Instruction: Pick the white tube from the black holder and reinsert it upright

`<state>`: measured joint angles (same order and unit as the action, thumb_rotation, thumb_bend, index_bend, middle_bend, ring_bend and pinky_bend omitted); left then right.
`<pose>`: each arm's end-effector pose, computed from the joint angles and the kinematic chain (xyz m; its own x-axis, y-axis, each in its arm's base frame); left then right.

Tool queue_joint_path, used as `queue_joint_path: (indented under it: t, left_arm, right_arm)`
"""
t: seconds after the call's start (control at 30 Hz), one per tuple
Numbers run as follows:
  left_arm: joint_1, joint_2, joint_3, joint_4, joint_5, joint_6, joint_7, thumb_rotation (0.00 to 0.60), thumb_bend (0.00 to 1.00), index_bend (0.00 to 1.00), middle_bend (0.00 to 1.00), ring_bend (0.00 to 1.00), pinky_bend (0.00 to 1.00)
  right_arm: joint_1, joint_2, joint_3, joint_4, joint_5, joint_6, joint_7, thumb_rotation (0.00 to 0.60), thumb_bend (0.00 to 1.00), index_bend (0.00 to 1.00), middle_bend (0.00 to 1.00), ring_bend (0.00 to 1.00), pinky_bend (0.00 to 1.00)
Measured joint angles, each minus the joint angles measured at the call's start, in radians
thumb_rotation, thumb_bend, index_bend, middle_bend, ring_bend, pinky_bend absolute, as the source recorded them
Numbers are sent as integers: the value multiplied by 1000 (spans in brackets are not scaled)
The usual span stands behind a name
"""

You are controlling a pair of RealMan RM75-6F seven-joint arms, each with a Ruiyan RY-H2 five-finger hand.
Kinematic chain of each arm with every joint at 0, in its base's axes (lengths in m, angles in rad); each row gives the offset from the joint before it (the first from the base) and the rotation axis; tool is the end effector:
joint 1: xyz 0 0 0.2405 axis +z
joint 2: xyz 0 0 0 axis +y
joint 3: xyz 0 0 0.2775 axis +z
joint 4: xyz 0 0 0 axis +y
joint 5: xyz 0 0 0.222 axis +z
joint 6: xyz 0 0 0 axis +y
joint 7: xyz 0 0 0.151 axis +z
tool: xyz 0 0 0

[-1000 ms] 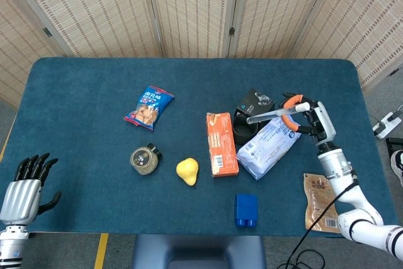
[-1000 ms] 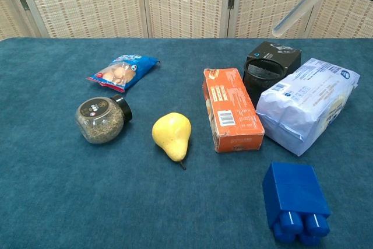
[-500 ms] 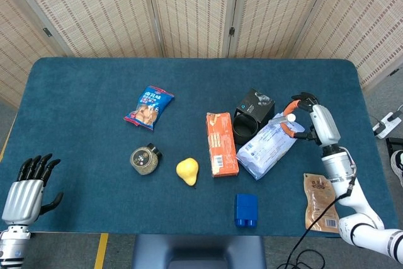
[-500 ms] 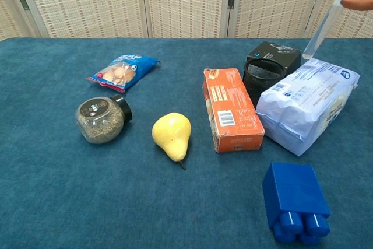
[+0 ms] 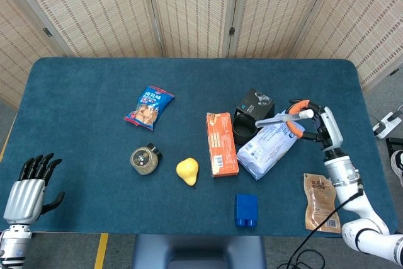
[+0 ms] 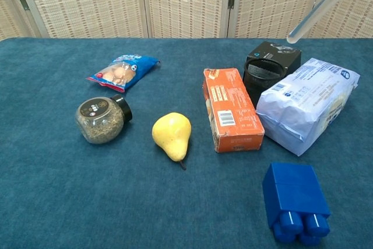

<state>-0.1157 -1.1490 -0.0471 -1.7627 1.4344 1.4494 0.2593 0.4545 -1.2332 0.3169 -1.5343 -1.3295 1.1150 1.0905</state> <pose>-0.3042 0.1960 0.1314 0.4619 0.0512 0.8854 0.8866 0.0013 -0.4626 -0.2464 -0.3592 0.1279 -0.6999 -0.1714 0.6933 -0.6896 -0.0908 -0.7185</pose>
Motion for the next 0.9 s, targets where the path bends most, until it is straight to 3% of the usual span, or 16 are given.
queue_joint_path:
  t: [0.13, 0.33, 0.5, 0.67, 0.9]
  left_arm:
    - [-1, -1, 0, 0, -5, -2, 2, 600, 322, 198, 112, 57, 93]
    - [0, -2, -1, 3, -9, -2, 0, 600, 321, 198, 112, 57, 93]
    - [-1, -2, -1, 6, -12, -5, -2, 600, 321, 198, 113, 57, 93]
    - [-3, -4, -1, 8, -8, -6, -4, 600, 322, 198, 113, 57, 93]
    - [-7, -6, 0, 9, -4, -8, -4, 600, 322, 198, 112, 57, 93]
  right_arm:
    - [3, -24, -2, 29, 1, 35, -149, 600, 449, 641, 454, 212, 129]
    - [10, -52, 2, 48, 13, 59, -535, 600, 449, 641, 454, 212, 135]
    - [10, -50, 9, 27, 25, 39, -635, 600, 449, 641, 454, 212, 136]
    - [2, -31, 13, -7, 21, 4, -464, 600, 449, 641, 455, 212, 136]
    - [-15, 11, 9, -43, -10, -44, 76, 600, 449, 641, 455, 212, 136]
